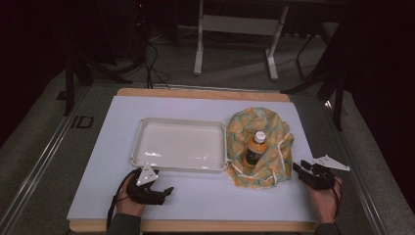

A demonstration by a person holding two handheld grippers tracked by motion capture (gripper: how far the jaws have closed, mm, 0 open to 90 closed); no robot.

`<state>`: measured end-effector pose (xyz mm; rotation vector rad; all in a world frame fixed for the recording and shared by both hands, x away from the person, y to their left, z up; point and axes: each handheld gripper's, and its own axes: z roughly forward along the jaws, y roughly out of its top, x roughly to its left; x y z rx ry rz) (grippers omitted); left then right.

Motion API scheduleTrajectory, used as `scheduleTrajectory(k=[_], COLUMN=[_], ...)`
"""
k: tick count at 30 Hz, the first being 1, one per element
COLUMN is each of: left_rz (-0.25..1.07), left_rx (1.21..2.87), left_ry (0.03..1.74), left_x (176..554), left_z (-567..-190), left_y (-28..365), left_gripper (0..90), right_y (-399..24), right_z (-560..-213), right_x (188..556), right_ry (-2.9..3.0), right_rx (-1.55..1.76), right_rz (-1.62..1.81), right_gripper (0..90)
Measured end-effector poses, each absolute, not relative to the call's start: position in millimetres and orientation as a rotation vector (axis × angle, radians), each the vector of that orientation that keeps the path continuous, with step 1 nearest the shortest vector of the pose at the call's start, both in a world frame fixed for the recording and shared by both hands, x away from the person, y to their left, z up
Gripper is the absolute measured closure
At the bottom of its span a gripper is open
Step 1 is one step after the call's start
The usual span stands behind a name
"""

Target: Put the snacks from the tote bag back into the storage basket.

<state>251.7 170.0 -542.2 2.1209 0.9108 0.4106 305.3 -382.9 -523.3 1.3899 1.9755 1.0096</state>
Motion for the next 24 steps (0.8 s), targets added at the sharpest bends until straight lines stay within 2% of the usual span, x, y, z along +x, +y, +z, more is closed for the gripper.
scheduleTrajectory(k=[24], left_rz=[0.397], left_rx=[2.120], left_ry=[0.911], left_x=[252.6], left_z=[-542.4], left_y=[170.1], left_gripper=[20.1], right_y=[-375.8], right_z=[-480.6], right_x=[308.6], right_ry=[2.130], right_rx=[1.244], right_rz=[0.971], right_gripper=[58.1])
